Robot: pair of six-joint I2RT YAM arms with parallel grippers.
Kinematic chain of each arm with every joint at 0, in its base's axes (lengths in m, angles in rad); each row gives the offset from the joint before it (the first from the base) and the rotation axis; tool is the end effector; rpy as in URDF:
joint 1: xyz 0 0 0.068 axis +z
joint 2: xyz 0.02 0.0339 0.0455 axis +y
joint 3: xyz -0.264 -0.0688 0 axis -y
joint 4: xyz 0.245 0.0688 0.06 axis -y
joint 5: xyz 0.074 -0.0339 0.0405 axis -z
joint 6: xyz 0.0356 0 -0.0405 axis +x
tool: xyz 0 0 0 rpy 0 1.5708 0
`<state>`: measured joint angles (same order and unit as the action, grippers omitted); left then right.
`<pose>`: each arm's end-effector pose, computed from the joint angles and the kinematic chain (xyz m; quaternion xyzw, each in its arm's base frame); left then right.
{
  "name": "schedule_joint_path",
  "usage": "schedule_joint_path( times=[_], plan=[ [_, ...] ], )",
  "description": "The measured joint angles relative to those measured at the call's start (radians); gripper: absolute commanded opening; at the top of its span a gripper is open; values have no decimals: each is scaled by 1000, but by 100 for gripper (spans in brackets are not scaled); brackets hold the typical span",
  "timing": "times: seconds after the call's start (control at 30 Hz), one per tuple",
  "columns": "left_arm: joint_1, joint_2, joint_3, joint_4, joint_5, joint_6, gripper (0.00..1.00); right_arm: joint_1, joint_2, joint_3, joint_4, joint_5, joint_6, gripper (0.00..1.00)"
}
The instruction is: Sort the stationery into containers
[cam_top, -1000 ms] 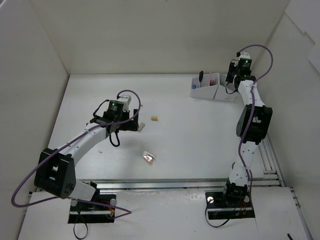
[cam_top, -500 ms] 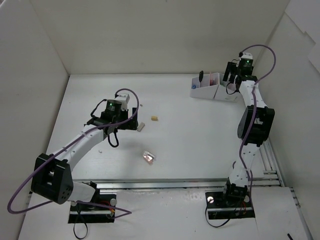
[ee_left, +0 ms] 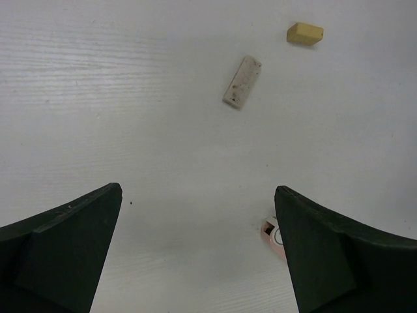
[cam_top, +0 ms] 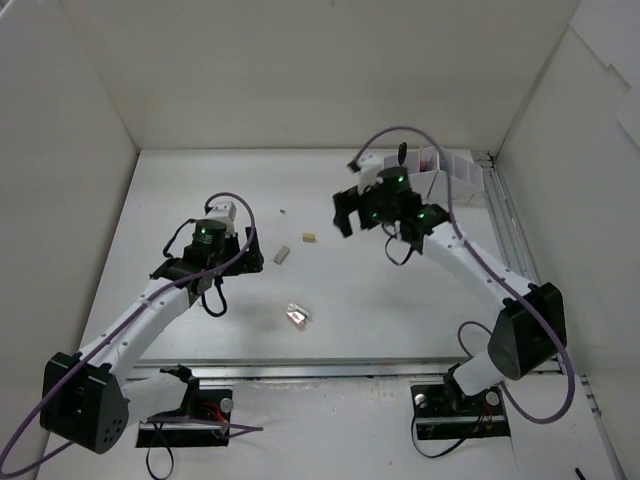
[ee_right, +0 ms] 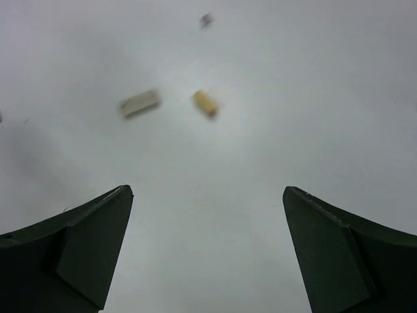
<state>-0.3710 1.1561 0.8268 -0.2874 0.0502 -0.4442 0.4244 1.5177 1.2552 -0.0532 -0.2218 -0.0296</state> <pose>0.2363 -0.0938 0.2693 -0.0210 0.8879 -0.2024 0.4126 0.3262 0.1560 0.3377 -0.2444 0.7692 0.2023 0.5547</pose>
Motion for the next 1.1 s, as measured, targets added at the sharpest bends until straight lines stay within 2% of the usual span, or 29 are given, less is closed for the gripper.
schedule_joint_path(
  times=[0.17,0.37,0.5,0.67,0.73,0.77,0.8,0.9,1.1],
  plan=[
    [6,-105,-79,-31,-6,-77,99,319,-2,-161,-13,-39,23,98],
    [6,-229,-161,-87,-17,-143,100,587,135,-193,-12,9,66,98],
    [6,-305,-216,-106,-17,-172,100,677,237,-193,2,118,86,98],
    [6,-346,-232,-140,-18,-188,99,688,303,-190,45,273,135,94],
    [6,-357,-232,-144,-20,-189,100,688,310,-190,71,313,150,81],
    [6,-362,-232,-146,-22,-189,100,689,313,-190,81,329,155,70],
    [6,-365,-232,-147,-23,-189,99,690,314,-190,89,342,159,53],
    [6,-369,-232,-152,-25,-188,99,690,317,-190,98,370,168,30],
    [6,-357,-232,-154,-26,-187,99,683,303,-209,106,425,204,17]
  ],
)
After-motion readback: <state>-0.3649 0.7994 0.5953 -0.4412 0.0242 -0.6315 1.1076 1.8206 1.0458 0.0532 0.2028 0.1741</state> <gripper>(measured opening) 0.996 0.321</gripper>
